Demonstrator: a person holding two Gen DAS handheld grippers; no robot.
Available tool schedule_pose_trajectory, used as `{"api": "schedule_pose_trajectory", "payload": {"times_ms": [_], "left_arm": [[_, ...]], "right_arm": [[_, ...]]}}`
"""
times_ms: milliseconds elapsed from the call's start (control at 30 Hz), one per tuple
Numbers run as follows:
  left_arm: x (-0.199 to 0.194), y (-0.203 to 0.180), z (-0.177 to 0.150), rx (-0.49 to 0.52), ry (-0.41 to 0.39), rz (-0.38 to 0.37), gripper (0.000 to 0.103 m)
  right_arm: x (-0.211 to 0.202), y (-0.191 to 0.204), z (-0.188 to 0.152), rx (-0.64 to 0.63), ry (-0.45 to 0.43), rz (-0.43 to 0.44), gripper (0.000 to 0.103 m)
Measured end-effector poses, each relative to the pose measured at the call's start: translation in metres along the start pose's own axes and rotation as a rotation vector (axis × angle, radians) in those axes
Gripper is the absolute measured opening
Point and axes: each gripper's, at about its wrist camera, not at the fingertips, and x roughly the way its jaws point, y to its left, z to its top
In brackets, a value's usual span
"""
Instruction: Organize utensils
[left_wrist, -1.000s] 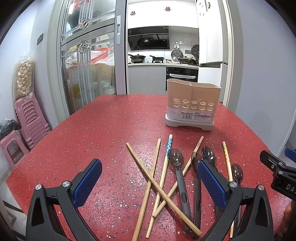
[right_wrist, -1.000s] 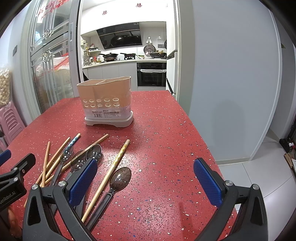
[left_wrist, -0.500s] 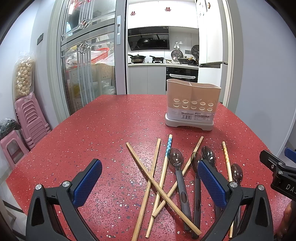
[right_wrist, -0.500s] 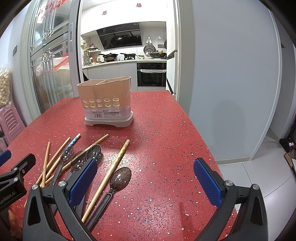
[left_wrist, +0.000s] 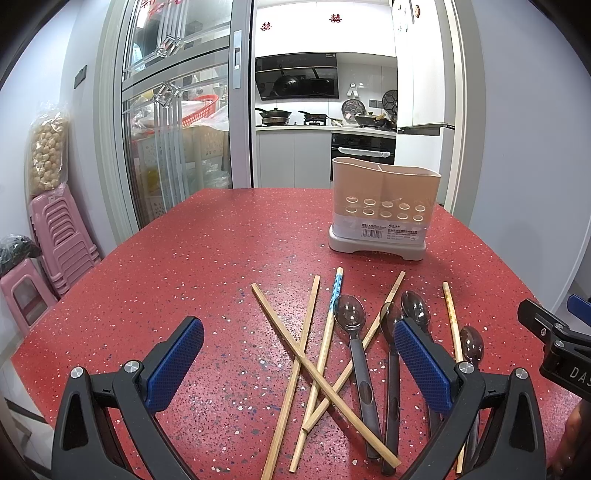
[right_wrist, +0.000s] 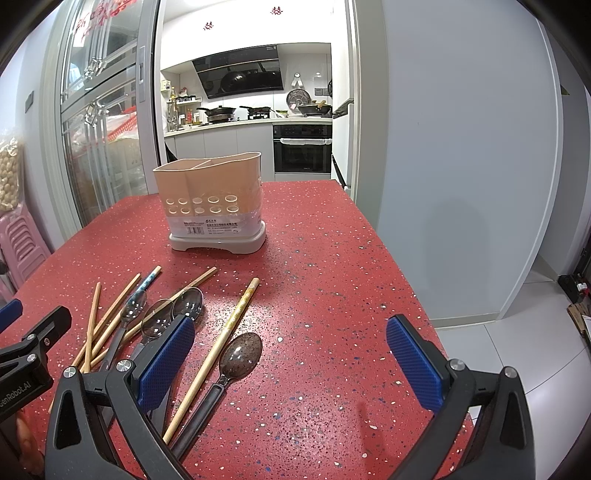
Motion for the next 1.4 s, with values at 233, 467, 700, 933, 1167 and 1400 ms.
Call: {"api": "schedule_pose_trajectory", "payload": {"times_ms": [233,467,700,933,1167,1400], "left_arm": [[0.001,0.001,-0.001,-0.004,0.009,0.003,0.103],[0.017,0.005,0.006,0.004,0.069,0.028,0.103],[0.056,0.023,0.020,-0.049,0.246,0.066,0.103],[0.101,0.047,0.036,-0.171,0.386,0.023,0.103],[0.139,0.053,0.032,-0.224,0.524,0.009,0.103],[0.160,0.038,0.036,-0.171,0.589,0.029,0.098]], "right_arm": [[-0.001,0.002,0.001,0.001,0.011,0.002,0.103],[0.013,0.000,0.004,0.012,0.067,0.012,0.103],[0.056,-0.006,0.024,0.041,0.253,0.071,0.103],[0.110,0.002,0.046,0.064,0.443,0.141,0.101],[0.146,0.020,0.048,0.051,0.616,0.167,0.078],[0.163,0.040,0.046,-0.012,0.699,0.146,0.065]]}}
